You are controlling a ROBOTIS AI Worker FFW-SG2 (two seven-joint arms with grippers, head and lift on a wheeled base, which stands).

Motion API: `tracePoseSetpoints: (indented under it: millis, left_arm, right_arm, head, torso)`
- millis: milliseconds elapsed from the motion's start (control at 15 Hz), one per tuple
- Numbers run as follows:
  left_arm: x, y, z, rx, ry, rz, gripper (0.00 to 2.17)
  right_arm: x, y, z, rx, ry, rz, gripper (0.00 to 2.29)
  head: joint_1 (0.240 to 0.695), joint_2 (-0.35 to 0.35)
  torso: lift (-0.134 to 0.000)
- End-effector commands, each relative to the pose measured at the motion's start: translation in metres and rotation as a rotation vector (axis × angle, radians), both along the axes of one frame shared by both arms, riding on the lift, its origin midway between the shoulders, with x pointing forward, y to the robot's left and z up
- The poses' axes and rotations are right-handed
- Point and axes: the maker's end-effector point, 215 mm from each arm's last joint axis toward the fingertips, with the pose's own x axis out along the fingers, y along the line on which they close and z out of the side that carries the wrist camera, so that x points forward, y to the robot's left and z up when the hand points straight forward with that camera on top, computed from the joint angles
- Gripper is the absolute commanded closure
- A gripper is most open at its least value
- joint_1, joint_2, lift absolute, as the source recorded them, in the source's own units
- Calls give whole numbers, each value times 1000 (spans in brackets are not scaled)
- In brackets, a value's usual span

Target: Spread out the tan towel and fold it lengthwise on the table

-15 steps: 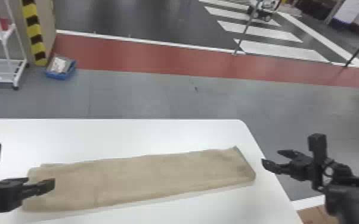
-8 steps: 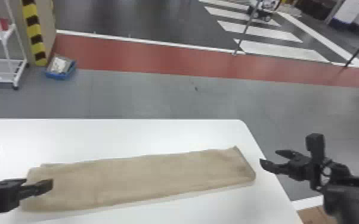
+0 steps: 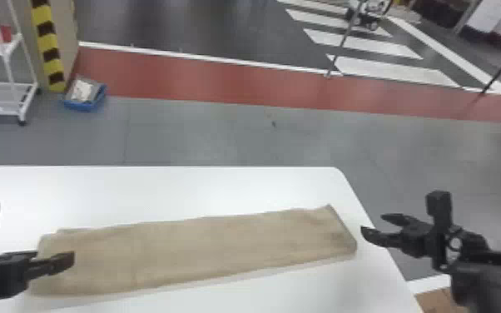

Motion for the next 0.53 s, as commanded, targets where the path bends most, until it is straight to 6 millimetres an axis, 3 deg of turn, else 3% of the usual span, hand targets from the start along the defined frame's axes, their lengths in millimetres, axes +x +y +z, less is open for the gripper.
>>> tracePoseSetpoints:
  millis: [0, 467]
  left_arm:
    - [-1, 0, -1, -2, 2, 0, 316]
    - [-1, 0, 0, 0, 0, 1, 316]
  right_arm:
    - [0, -1, 0, 0, 1, -1, 154]
    - [0, 2, 1, 7, 1, 8, 188]
  head:
    - [695, -350]
    - [695, -350]
  torso:
    - [0]
    - [0]
